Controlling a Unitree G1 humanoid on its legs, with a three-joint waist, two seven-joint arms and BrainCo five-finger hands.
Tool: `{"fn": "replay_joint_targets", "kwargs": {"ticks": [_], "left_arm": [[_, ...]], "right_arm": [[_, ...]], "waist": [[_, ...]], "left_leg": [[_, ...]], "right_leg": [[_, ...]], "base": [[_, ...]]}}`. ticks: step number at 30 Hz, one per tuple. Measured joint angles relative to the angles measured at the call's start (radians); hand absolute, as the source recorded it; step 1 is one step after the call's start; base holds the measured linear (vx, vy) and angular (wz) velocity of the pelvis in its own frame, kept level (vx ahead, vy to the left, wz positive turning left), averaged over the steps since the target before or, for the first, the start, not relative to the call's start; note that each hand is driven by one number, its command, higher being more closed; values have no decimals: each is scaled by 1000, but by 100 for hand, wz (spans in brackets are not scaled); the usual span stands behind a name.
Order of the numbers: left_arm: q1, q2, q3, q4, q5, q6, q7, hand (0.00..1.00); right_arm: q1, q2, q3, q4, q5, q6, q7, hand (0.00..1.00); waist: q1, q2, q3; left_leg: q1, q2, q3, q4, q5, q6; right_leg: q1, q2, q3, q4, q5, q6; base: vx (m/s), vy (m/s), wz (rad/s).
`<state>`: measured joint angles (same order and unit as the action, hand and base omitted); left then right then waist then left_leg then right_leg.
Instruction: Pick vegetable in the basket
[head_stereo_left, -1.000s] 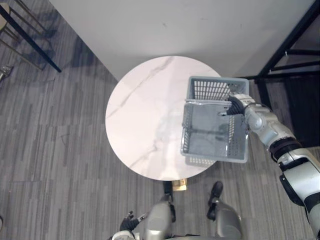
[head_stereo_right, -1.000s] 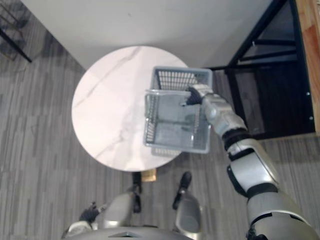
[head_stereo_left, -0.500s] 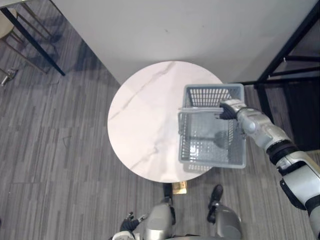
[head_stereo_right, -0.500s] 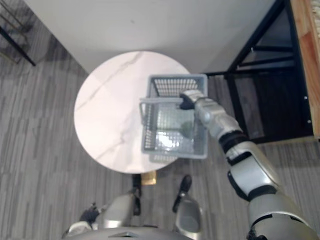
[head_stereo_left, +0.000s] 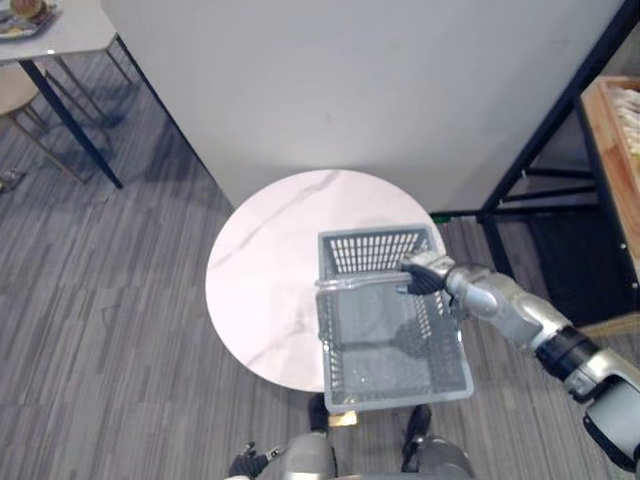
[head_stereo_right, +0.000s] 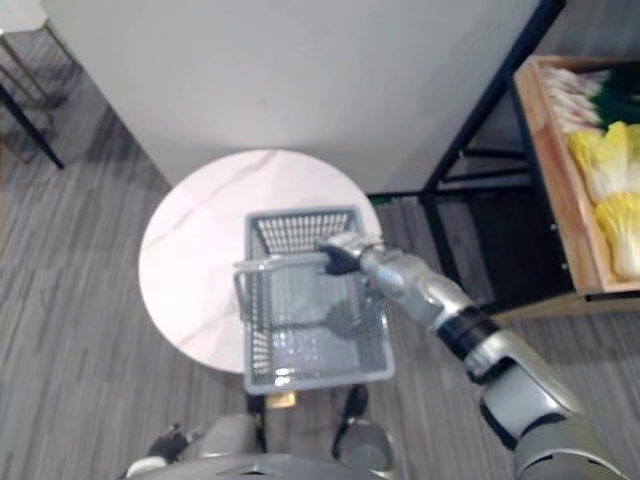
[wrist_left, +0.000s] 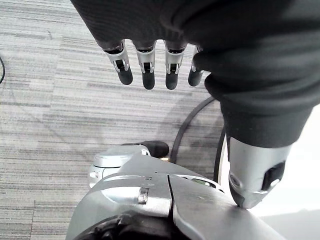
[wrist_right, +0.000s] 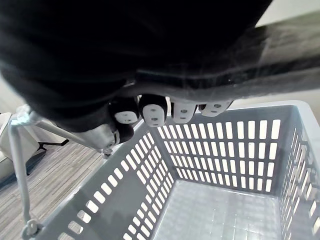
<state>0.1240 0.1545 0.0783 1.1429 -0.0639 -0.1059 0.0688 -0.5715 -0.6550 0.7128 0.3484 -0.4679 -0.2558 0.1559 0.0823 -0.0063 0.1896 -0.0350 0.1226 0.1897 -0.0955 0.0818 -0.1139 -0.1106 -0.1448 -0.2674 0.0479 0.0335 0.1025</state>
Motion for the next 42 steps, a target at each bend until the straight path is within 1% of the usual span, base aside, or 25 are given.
{"fn": "replay_joint_targets", "kwargs": {"ticks": [4, 6, 9, 11, 12, 15, 17, 19, 22, 23, 24, 25, 26, 27, 28, 29, 31, 33, 35, 37, 38, 39, 40, 41, 42], "left_arm": [[12, 1, 0, 2, 2, 1, -8, 0], [32, 2, 7, 2, 2, 1, -15, 0], [48, 5, 8, 3, 2, 1, -29, 0], [61, 7, 12, 3, 2, 1, -34, 0], [68, 7, 20, 3, 2, 1, -35, 0], [75, 7, 28, -1, 13, 1, -39, 0], [78, 12, 28, -3, 35, 2, -38, 0], [75, 18, 21, -2, 47, 8, -38, 0], [73, 50, -30, -4, 51, 7, -38, 0], [65, 71, -39, -12, 74, 6, -38, 0], [60, 82, -46, -11, 83, 6, -38, 0], [45, 78, -77, -6, 109, 4, -40, 0], [38, 79, -78, -2, 117, 4, -38, 0], [28, 78, -76, 4, 118, 7, -36, 0], [26, 84, -83, 8, 118, 8, -38, 0], [27, 86, -86, 8, 118, 10, -38, 0], [25, 88, -94, 9, 118, 10, -38, 0], [20, 87, -106, 11, 117, 9, -39, 0], [14, 87, -125, 11, 118, 10, -45, 0], [-2, 83, -132, 15, 118, 11, -47, 0], [-18, 65, -132, 36, 124, 20, -48, 0], [-20, 49, -130, 39, 125, 20, -49, 0], [-19, 30, -129, 50, 127, 22, -50, 0], [-18, 25, -129, 53, 127, 24, -50, 0], [-15, 10, -125, 52, 127, 24, -49, 0]], "right_arm": [[138, -88, -42, -60, 8, -16, 10, 100], [223, -135, -91, -93, 8, -19, 15, 100], [299, -170, -158, -102, 8, -20, 15, 100], [335, -176, -192, -102, 8, -20, 13, 100], [358, -182, -208, -103, 7, -20, 6, 100], [424, -193, -257, -110, 2, -34, 0, 100], [471, -196, -291, -137, -5, -38, -1, 100], [510, -195, -332, -179, -9, -39, -3, 100], [537, -196, -374, -243, -41, -40, -26, 100], [541, -195, -377, -266, -45, -38, -34, 100], [544, -190, -376, -271, -46, -37, -37, 100], [550, -183, -374, -273, -58, -34, -39, 100], [542, -179, -367, -273, -70, -35, -39, 100], [528, -179, -348, -273, -81, -36, -40, 100], [518, -178, -348, -272, -82, -37, -41, 100], [509, -178, -348, -270, -82, -39, -41, 100], [483, -170, -347, -262, -82, -42, -41, 100], [450, -149, -345, -262, -82, -44, -42, 100], [433, -148, -329, -264, -82, -56, -43, 100], [432, -148, -312, -274, -82, -60, -45, 100], [433, -152, -309, -273, -85, -58, -45, 100], [433, -153, -309, -273, -85, -54, -45, 100], [441, -154, -309, -273, -90, -52, -45, 100], [448, -154, -310, -273, -103, -50, -45, 100], [474, -157, -318, -273, -122, -43, -45, 100]], "waist": [[-11, 2, -19], [-28, 3, -36], [-32, 4, -48], [-44, 4, -53], [-55, 3, -57], [-58, 2, -57], [-68, -9, -50], [-84, -13, -48], [-116, -19, -47], [-135, -34, -46], [-136, -44, -42], [-130, -17, -38], [-126, -13, -31], [-126, -9, -29], [-122, -11, -28], [-115, -19, -33], [-101, -38, -49], [-99, -39, -57], [-100, -38, -83], [-100, -61, -104], [-99, -33, -109], [-98, -11, -111], [-106, 23, -120], [-111, 26, -122], [-114, 45, -129]], "left_leg": [[4, 2, 2, -4, 0, 0], [7, 4, 8, -5, -2, -1], [25, 8, 35, -4, -10, -3], [41, 13, 49, 1, -18, -7], [36, 18, 54, 34, -40, -7], [25, 45, 84, 184, -136, -16], [53, 49, 104, 210, -158, -20], [55, 54, 140, 239, -180, -20], [-1, 62, 244, 343, -239, 2], [-43, 62, 284, 411, -271, 16], [-50, 50, 297, 419, -275, 27], [-9, 63, 367, 335, -266, 50], [5, 83, 415, 333, -262, 59], [23, 108, 467, 333, -265, 64], [54, 114, 518, 318, -263, 67], [75, 115, 561, 309, -262, 67], [90, 126, 649, 307, -262, 67], [86, 148, 719, 310, -249, 60], [56, 176, 785, 326, -230, 52], [31, 207, 840, 380, -223, 39], [20, 238, 846, 396, -200, 36], [20, 252, 847, 395, -187, 36], [23, 276, 858, 389, -151, 37], [30, 284, 868, 381, -129, 38], [60, 303, 872, 368, -71, 42]], "right_leg": [[5, 3, 7, -4, 1, 2], [9, 8, 21, -13, 2, 3], [11, 16, 50, -14, 2, 3], [19, 22, 63, -12, 2, 3], [18, 22, 73, 1, -3, -2], [13, 25, 116, 96, -49, -10], [10, 23, 141, 135, -68, -10], [-5, 25, 181, 141, -65, -8], [-79, 30, 287, 119, -33, 46], [-113, 25, 335, 94, -16, 49], [-114, 17, 335, 60, -13, 52], [-100, -4, 231, 29, -53, 1], [-125, -10, 177, 122, -57, -67], [-145, -28, 78, 305, -87, -113], [-109, -60, -5, 404, -100, -127], [-74, -86, -42, 445, -107, -131], [-21, -132, -58, 491, -108, -133], [13, -173, -51, 499, -102, -124], [24, -218, -39, 434, -69, -80], [61, -236, -27, 258, 4, 33], [80, -193, -39, 176, -13, 51], [77, -173, -45, 156, -13, 51], [79, -148, -68, 136, -19, 56], [79, -138, -72, 135, -25, 56], [96, -115, -86, 137, -36, 43]], "base": [[-19, 2, -2], [14, -1, -6], [36, -7, -27], [44, -14, -20], [44, -10, -22], [21, -14, -35], [16, 16, -33], [-29, 65, -68], [-104, 101, -98], [-148, 150, -90], [-195, 222, -142], [-157, 186, -128], [-120, 190, -162], [-54, 130, -136], [-69, 201, -144], [-33, 127, -120], [-73, 67, -136], [-96, -57, -130], [-63, -181, -119], [-38, -399, -104], [-43, -426, -86], [-63, -392, -83], [-46, -269, -53], [-12, -364, -47], [14, -236, -25]]}}
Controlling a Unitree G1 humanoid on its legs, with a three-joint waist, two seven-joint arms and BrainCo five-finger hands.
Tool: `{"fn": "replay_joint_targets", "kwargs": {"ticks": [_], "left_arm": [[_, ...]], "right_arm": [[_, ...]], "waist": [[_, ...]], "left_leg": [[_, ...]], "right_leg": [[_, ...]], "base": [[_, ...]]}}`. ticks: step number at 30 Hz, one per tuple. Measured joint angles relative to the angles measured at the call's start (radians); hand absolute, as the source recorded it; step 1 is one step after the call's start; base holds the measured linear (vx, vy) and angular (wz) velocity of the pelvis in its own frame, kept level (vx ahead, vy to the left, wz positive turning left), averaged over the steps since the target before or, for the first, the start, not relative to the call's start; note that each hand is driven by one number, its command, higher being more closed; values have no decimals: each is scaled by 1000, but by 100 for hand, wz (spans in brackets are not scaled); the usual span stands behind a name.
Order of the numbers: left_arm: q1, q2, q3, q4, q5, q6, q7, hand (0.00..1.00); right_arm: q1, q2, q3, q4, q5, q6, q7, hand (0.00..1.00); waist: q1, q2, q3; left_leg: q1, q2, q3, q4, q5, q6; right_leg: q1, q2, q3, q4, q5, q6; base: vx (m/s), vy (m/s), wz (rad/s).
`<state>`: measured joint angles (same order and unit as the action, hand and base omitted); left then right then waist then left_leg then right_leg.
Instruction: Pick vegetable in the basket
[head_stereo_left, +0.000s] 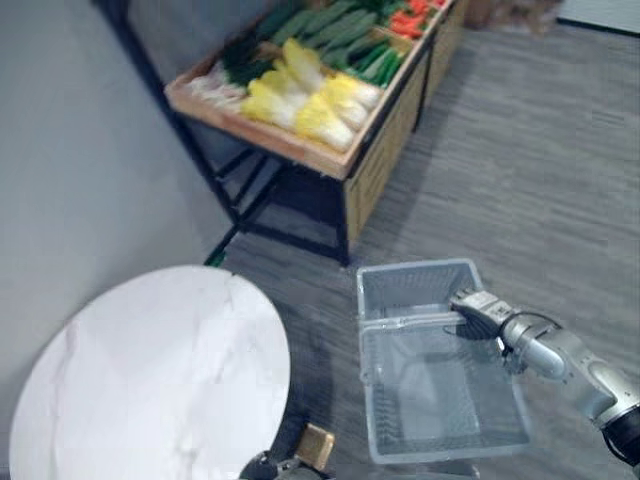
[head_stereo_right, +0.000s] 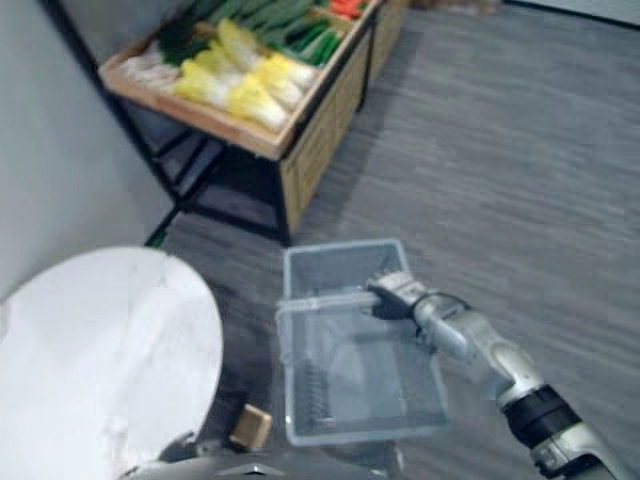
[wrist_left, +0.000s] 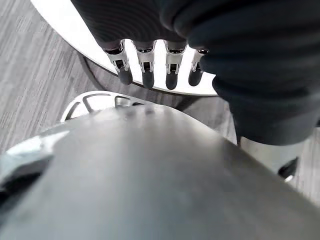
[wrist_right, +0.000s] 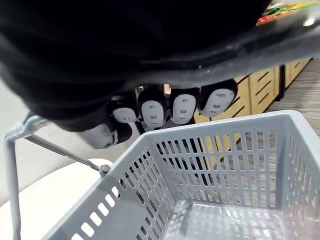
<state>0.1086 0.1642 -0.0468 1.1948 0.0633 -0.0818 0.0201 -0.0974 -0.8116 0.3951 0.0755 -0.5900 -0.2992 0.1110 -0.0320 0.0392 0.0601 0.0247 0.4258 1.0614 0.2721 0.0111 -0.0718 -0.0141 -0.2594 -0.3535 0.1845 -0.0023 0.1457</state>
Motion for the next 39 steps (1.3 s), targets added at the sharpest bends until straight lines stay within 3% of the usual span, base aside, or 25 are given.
{"fn": "replay_joint_targets", "kwargs": {"ticks": [2, 4, 5, 6, 8, 9, 10, 12, 13, 14, 16, 17, 18, 22, 25, 28, 29, 31, 33, 34, 35, 36, 37, 39], "left_arm": [[3, -5, 6, -6, 0, -1, 5, 0], [12, -4, 18, -13, 0, -2, 7, 0], [21, -3, 40, -16, 0, -7, 13, 0], [17, -4, 53, -17, 0, -8, 21, 0], [25, -9, 55, -21, -2, -19, 27, 0], [27, -13, 55, -22, -2, -22, 29, 0], [28, -24, 55, -23, -3, -27, 32, 0], [24, 0, 71, -26, -7, -34, 31, 0], [23, 17, 77, -24, -8, -38, 33, 0], [21, 15, 93, -23, -12, -39, 34, 0], [18, 14, 94, -23, -12, -39, 34, 0], [12, -6, 94, -23, -12, -39, 38, 0], [9, -11, 93, -23, -11, -40, 40, 0], [13, -24, 86, -23, -10, -39, 36, 0], [14, -23, 80, -25, -2, -39, 30, 0], [15, -4, 54, -34, -1, -39, 21, 0], [15, -3, 49, -33, -1, -39, 19, 0], [17, 6, 30, -30, 0, -39, 18, 0], [17, 40, 3, -21, 0, -39, 16, 0], [15, 44, 1, -21, 0, -38, 16, 0], [15, 48, -1, -22, 1, -36, 16, 0], [7, 65, -6, -22, 1, -31, 16, 0], [4, 69, -6, -22, 1, -30, 16, 0], [-16, 68, -6, -23, 1, -24, 16, 0]], "right_arm": [[34, -1, -19, 0, 0, 4, -1, 100], [43, 6, -33, 0, 0, 4, -14, 100], [41, 18, -35, 0, 0, 4, -31, 100], [30, 26, -37, 0, 0, 7, -43, 100], [-4, 50, -29, 16, 0, 7, -44, 100], [-18, 57, -25, 22, 0, 7, -49, 100], [-43, 68, -13, 25, 1, 7, -51, 100], [-42, 99, 9, 23, 2, -3, -60, 100], [-36, 97, 13, 21, 2, -19, -59, 100], [-33, 89, 12, 18, 4, -20, -59, 100], [-32, 72, 8, 13, 7, -23, -58, 100], [-28, 47, -1, 20, 12, -30, -57, 100], [-8, 35, -6, 36, 12, -30, -52, 100], [69, 30, -43, 123, 11, -27, -33, 100], [101, 31, -84, 150, 10, -8, -34, 100], [130, 35, -126, 177, 8, 4, -35, 100], [138, 37, -142, 177, 1, 11, -35, 100], [138, 47, -165, 176, 1, 13, -40, 100], [141, 66, -191, 177, 0, 13, -41, 100], [141, 76, -192, 177, 0, 13, -42, 100], [141, 107, -193, 178, 0, 10, -52, 100], [142, 140, -193, 191, 0, 4, -59, 100], [141, 144, -193, 195, 0, 3, -59, 100], [138, 154, -193, 218, 0, 3, -61, 100]], "waist": [[-6, 2, -2], [-8, -4, 1], [5, -17, 6], [11, -29, 10], [31, -32, 13], [45, -28, 15], [59, -12, 24], [60, -46, 42], [57, -81, 43], [47, -91, 44], [38, -78, 48], [37, -50, 57], [37, -36, 58], [36, -22, 52], [35, -25, 53], [33, -46, 60], [36, -50, 59], [28, -54, 63], [6, -76, 76], [5, -76, 81], [-1, -84, 88], [-2, -93, 90], [-4, -93, 90], [-11, -86, 95]], "left_leg": [[31, 29, -8, 21, 72, 17], [20, 76, -102, 129, 131, 59], [-38, 53, -287, 192, 68, 1], [-76, -74, -527, 165, -46, -55], [-64, -234, -755, 18, -118, -55], [-48, -268, -807, -43, -115, -60], [-19, -297, -849, -123, -100, -1], [-10, -311, -860, -96, -115, 0], [-24, -314, -850, -75, -120, -6], [-35, -319, -848, -66, -131, -3], [-43, -319, -849, -60, -161, -1], [-45, -306, -855, -70, -208, -3], [-54, -307, -859, -78, -203, 2], [-54, -308, -882, -107, -187, 3], [-37, -310, -882, -122, -187, 3], [-14, -332, -889, -121, -212, 6], [-10, -340, -904, -122, -235, 32], [15, -341, -913, -128, -251, 55], [82, -346, -918, -164, -254, 68], [100, -346, -922, -177, -254, 78], [118, -340, -926, -183, -261, 92], [121, -319, -933, -183, -266, 95], [121, -314, -934, -183, -269, 92], [119, -290, -951, -194, -278, 84]], "right_leg": [[24, 16, 1, 15, -24, -25], [36, 23, 27, 28, -49, -54], [41, 11, 84, 23, -58, -68], [34, -15, 157, 13, -59, -69], [14, -12, 249, -12, -59, -69], [0, -1, 282, -14, -59, -69], [-20, 42, 330, -13, -59, -67], [-24, 44, 347, -42, -60, -40], [-37, 33, 349, -56, -58, -43], [-35, 30, 359, -85, -54, -42], [-39, 35, 362, -105, -38, -16], [-53, 53, 365, -116, -24, 6], [-59, 53, 365, -122, -16, 17], [-67, 58, 356, -124, -10, 28], [-66, 60, 363, -117, -10, 29], [-76, 43, 375, -50, -48, 40], [-108, 41, 390, 29, -59, 50], [-212, 52, 416, 248, -49, 37], [-305, 49, 413, 490, 31, -52], [-335, 49, 411, 534, 47, -50], [-367, 54, 391, 567, 13, -64], [-381, 71, 337, 482, -30, -79], [-383, 76, 328, 452, -30, -79], [-386, 101, 298, 226, -13, -59]], "base": [[44, -298, -28], [36, -247, -50], [0, -59, -91], [-4, 40, -118], [9, 121, -135], [25, 173, -172], [37, 217, -169], [-16, 132, -115], [-110, 16, -47], [-126, 14, -35], [-107, 39, -16], [-115, 17, -15], [-87, -10, -7], [-13, -26, 4], [34, -5, -10], [37, 38, -8], [-6, 52, -23], [-4, 53, -16], [68, 54, 2], [110, 36, -6], [153, 27, -10], [174, 11, -6], [252, -40, 9], [290, -102, 19]]}}
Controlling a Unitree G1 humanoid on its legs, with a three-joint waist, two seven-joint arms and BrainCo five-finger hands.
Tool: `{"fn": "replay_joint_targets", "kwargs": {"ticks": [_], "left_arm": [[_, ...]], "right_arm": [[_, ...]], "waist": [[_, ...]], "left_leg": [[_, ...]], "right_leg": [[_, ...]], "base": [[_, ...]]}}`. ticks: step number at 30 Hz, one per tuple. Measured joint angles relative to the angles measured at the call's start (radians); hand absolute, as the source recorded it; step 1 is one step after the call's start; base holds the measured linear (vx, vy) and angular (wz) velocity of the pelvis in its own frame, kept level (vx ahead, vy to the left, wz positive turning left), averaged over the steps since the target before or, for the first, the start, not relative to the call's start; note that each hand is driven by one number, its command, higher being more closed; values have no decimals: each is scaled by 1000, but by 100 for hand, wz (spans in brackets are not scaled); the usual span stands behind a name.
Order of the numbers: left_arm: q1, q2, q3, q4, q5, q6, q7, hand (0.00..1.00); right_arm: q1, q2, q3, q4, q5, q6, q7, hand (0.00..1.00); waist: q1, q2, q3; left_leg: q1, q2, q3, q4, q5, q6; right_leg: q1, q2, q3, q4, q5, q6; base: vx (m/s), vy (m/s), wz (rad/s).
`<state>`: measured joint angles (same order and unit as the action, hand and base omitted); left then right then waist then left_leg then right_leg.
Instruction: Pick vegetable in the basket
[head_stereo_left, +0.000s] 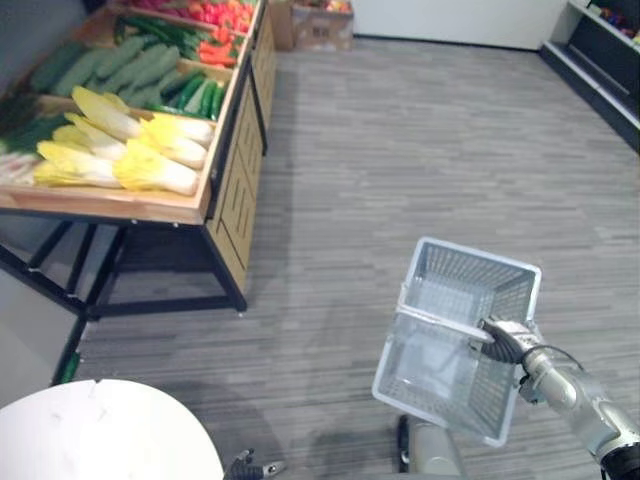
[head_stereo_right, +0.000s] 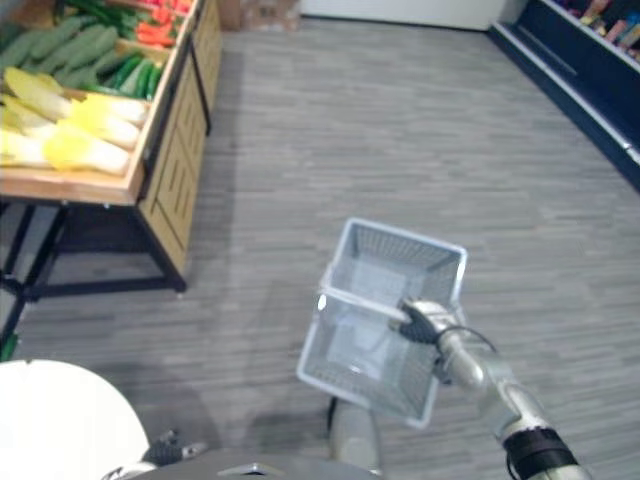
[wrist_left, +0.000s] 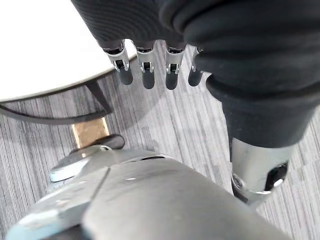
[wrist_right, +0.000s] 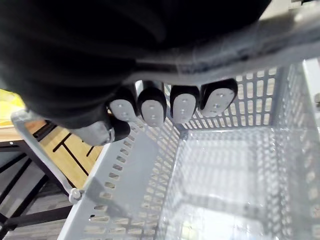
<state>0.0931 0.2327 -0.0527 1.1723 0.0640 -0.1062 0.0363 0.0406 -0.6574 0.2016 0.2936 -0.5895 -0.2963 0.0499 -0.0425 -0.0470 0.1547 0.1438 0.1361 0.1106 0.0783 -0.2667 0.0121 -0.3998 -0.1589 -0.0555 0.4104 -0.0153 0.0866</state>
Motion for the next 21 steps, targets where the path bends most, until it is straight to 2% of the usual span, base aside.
{"fn": "replay_joint_targets", "kwargs": {"ticks": [2, 3, 4, 5, 6, 7, 9, 10, 11, 12, 13, 14, 15, 17, 19, 21], "left_arm": [[-18, -3, 7, -1, 23, 0, 0, 0], [-21, -3, 14, -1, 28, 0, 0, 0], [-23, -10, 29, -1, 30, 2, 2, 0], [-27, -34, 42, -1, 30, -1, 0, 0], [-29, -40, 46, -2, 30, -7, 0, 0], [-28, -54, 63, -1, 31, -16, 2, 0], [-25, -63, 82, 4, 31, -13, 2, 0], [-14, -69, 88, 2, 31, -13, 2, 0], [-7, -77, 91, 1, 31, -12, 3, 0], [-5, -82, 90, 0, 31, -9, 3, 0], [-1, -75, 97, -6, 29, -6, 0, 0], [-2, -74, 100, -24, 28, -5, 3, 0], [-2, -79, 99, -43, 28, -8, 7, 0], [-2, -78, 99, -57, 26, -11, 18, 0], [-2, -78, 98, -59, 26, -15, 25, 0], [4, -79, 95, -58, 27, -14, 26, 0]], "right_arm": [[0, 0, -11, 4, 0, 2, -4, 100], [0, 1, -16, 4, 0, 2, -4, 100], [2, 0, -33, 5, 0, 7, -4, 100], [1, 6, -75, 6, 0, 15, -9, 100], [-2, 9, -95, 6, 0, 24, -12, 100], [-9, -1, -108, 8, 0, 33, -5, 100], [-6, -3, -106, 8, 0, 33, 2, 100], [4, -3, -104, 8, -1, 33, 5, 100], [15, -8, -103, 8, -1, 33, 6, 100], [23, -13, -102, 8, -1, 33, 6, 100], [29, -25, -98, 7, -1, 34, 6, 100], [32, -34, -93, 6, -1, 36, 4, 100], [32, -37, -85, 6, -2, 38, 3, 100], [40, -43, -77, 4, -4, 39, 3, 100], [52, -41, -75, 5, -4, 41, 3, 100], [77, -42, -75, 6, -4, 41, 3, 100]], "waist": [[-14, -4, 2], [-14, -6, 3], [-23, -1, 6], [-33, 63, -3], [-35, 77, -11], [-26, 99, -16], [-8, 101, -16], [-8, 99, -15], [-7, 89, -10], [-4, 74, -5], [6, 66, 0], [21, 64, 1], [31, 58, 4], [49, 56, 6], [52, 57, 6], [56, 56, 7]], "left_leg": [[31, 1, -18, -26, -21, -33], [46, 1, -24, -30, -31, -44], [78, 22, -41, -38, -66, -66], [80, 73, -72, -11, -65, -91], [60, 88, -96, 30, -51, -109], [20, 109, -133, 127, -15, -111], [-48, 119, -158, 291, 109, -105], [-89, 123, -180, 389, 235, -100], [-117, 122, -190, 476, 404, -97], [-137, 123, -191, 529, 495, -87], [-192, 143, -155, 685, 504, -92], [-242, 151, -104, 792, 438, -80], [-300, 149, -27, 887, 328, -61], [-365, 126, 52, 888, 252, -34], [-423, 107, 129, 824, 213, -36], [-461, 51, 282, 601, 199, -41]], "right_leg": [[11, -12, 10, -342, 43, 51], [16, -16, 9, -379, 43, 52], [22, -11, 10, -364, 114, 52], [-8, 25, -15, -255, 132, 59], [-30, 31, -19, -198, 132, 57], [-48, 48, -39, -124, 86, 5], [-17, 61, -55, -81, 33, -31], [35, 64, -79, -78, -7, -48], [99, 60, -101, -84, -41, -62], [137, 56, -108, -96, -58, -69], [209, 58, -118, -133, -75, -80], [262, 61, -119, -168, -79, -87], [355, 57, -125, -232, -84, -93], [435, 49, -140, -275, -111, -87], [478, 46, -166, -290, -132, -81], [533, 35, -201, -306, -173, -60]], "base": [[442, -200, 26], [500, -280, 37], [530, -314, 59], [525, -321, 66], [536, -350, 45], [534, -363, 15], [576, -350, 10], [610, -317, 29], [607, -311, 36], [564, -284, 34], [521, -264, 20], [656, -324, 21], [504, -243, 12], [357, -126, 18], [242, -35, 28], [276, 47, 38]]}}
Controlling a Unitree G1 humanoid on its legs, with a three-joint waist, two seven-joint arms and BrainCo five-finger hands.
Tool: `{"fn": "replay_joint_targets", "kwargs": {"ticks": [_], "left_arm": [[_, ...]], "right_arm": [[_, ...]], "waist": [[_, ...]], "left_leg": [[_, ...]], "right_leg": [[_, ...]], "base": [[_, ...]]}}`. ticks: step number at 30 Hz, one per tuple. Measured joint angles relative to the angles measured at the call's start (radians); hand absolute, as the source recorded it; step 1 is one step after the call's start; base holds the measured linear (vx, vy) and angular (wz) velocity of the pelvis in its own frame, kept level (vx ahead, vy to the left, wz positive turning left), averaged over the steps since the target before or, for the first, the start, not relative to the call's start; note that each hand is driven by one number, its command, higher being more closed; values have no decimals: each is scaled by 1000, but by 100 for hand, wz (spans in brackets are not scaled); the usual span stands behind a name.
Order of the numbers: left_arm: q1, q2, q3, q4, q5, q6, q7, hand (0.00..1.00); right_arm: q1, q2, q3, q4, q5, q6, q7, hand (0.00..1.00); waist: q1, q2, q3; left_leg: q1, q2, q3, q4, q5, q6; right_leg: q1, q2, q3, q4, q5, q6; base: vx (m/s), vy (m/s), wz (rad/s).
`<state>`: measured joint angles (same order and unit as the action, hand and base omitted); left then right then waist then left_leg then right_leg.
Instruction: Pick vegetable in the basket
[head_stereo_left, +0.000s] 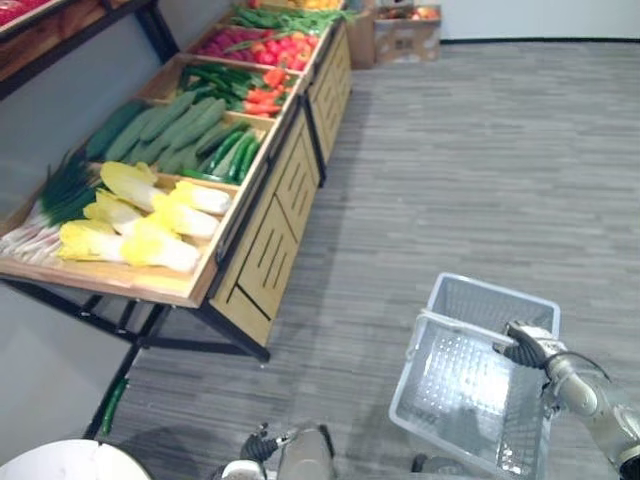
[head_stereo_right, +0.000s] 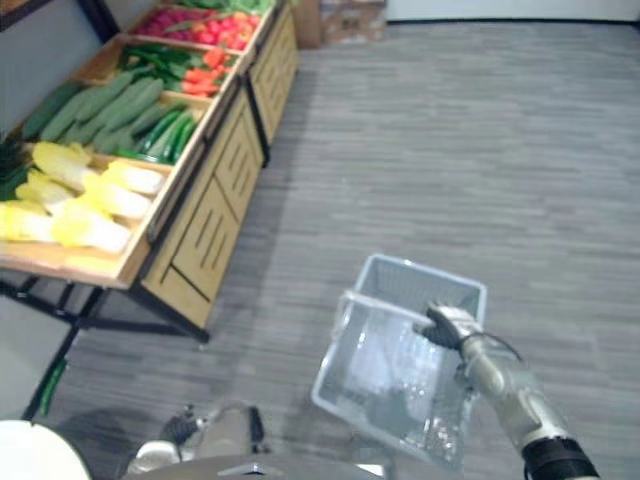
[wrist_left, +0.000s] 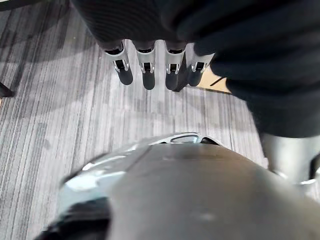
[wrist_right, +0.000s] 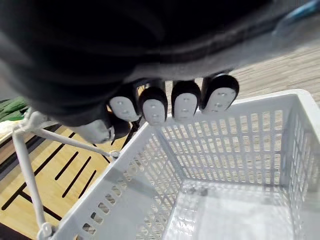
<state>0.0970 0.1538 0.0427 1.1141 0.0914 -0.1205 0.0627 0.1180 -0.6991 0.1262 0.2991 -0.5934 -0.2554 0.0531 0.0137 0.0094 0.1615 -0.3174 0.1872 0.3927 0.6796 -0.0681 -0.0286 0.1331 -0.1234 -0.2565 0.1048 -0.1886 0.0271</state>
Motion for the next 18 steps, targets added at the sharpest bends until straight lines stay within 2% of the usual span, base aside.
{"fn": "replay_joint_targets", "kwargs": {"ticks": [1, 2, 3, 4, 5, 6, 9, 10, 12, 13, 14, 15, 16, 17, 18], "left_arm": [[7, -1, -3, 0, 2, 1, 0, 0], [17, -5, -9, 0, 3, 1, 0, 0], [28, -9, -10, 1, 7, 1, -1, 0], [46, -14, -10, 3, 20, 5, 0, 0], [54, -10, -6, 5, 32, 8, 0, 0], [55, -7, 6, 11, 39, 15, 6, 0], [56, -10, 26, 15, 48, 17, 5, 0], [63, -16, 35, 25, 49, 21, 5, 0], [92, -24, 39, 29, 48, 23, 6, 0], [112, -19, 37, 28, 48, 24, 6, 0], [125, -6, 23, 26, 49, 25, 5, 0], [125, 15, -6, 26, 48, 30, 3, 0], [117, 35, -36, 25, 48, 36, 2, 0], [108, 43, -56, 24, 47, 37, 5, 0], [101, 46, -59, 26, 47, 37, 6, 0]], "right_arm": [[6, 0, 0, 0, 0, -1, 0, 100], [12, 1, 0, 1, 0, -2, 0, 100], [20, 1, 0, 2, 0, -2, 0, 100], [22, -3, 3, 6, 0, -6, 0, 100], [15, 10, 7, 21, 0, -8, 0, 100], [9, 4, 44, 45, 1, -11, 0, 100], [-14, -7, 67, 72, 1, -10, 0, 100], [-26, -6, 83, 74, 0, -10, 1, 100], [-29, 15, 87, 89, -19, -15, 2, 100], [-30, 36, 85, 106, -29, -12, -5, 100], [-39, 54, 65, 113, -29, -8, -17, 100], [-38, 54, 56, 113, -30, -12, -19, 100], [-23, 55, 39, 122, -34, -18, -22, 100], [-1, 60, 10, 138, -34, -18, -25, 100], [16, 63, -7, 143, -34, -18, -27, 100]], "waist": [[1, 2, -1], [1, 10, -1], [17, 32, -12], [29, 58, -19], [36, 63, -21], [41, 21, -20], [57, 7, -19], [69, 6, -20], [78, -7, -21], [70, -22, -24], [62, -37, -29], [43, -46, -33], [22, -64, -31], [13, -66, -29], [13, -62, -30]], "left_leg": [[-3, -24, 26, -83, 2, -5], [8, -77, 44, -268, 27, -34], [18, -110, 39, -452, 80, -48], [28, -112, 31, -555, 133, -38], [36, -118, 17, -555, 165, 90], [38, -172, 10, -547, 133, 115], [46, -210, 8, -517, 84, 147], [73, -231, 7, -521, 50, 155], [147, -266, -10, -569, 22, 156], [198, -294, -29, -600, 10, 158], [236, -318, -54, -620, 1, 165], [272, -340, -94, -627, -8, 168], [316, -358, -156, -627, -24, 174], [364, -361, -218, -628, -41, 175], [387, -358, -248, -627, -45, 183]], "right_leg": [[14, 0, -11, -4, -8, 6], [44, 7, -21, -25, -22, 16], [75, 36, -21, -54, -31, 24], [99, 70, -13, -74, -41, 32], [112, 76, -4, -75, -56, 42], [115, 43, 11, -58, -62, 35], [115, 7, 65, -7, -62, 35], [106, -15, 95, 64, -62, 36], [31, -52, 126, 324, -54, 59], [-69, -80, 172, 580, 18, 180], [-144, -88, 228, 749, 128, 265], [-208, -87, 257, 903, 161, 264], [-270, -85, 256, 1053, 144, 236], [-319, -74, 238, 1110, 96, 151], [-343, -67, 231, 1108, 65, 101]], "base": [[389, 104, 32], [396, 128, 18], [427, 147, 3], [448, 161, -12], [536, 192, 25], [442, 156, 40], [357, 155, 31], [372, 168, 17], [344, 164, 21], [355, 148, 36], [460, 143, 63], [505, 87, 104], [527, 23, 142], [436, -20, 138], [431, -57, 142]]}}
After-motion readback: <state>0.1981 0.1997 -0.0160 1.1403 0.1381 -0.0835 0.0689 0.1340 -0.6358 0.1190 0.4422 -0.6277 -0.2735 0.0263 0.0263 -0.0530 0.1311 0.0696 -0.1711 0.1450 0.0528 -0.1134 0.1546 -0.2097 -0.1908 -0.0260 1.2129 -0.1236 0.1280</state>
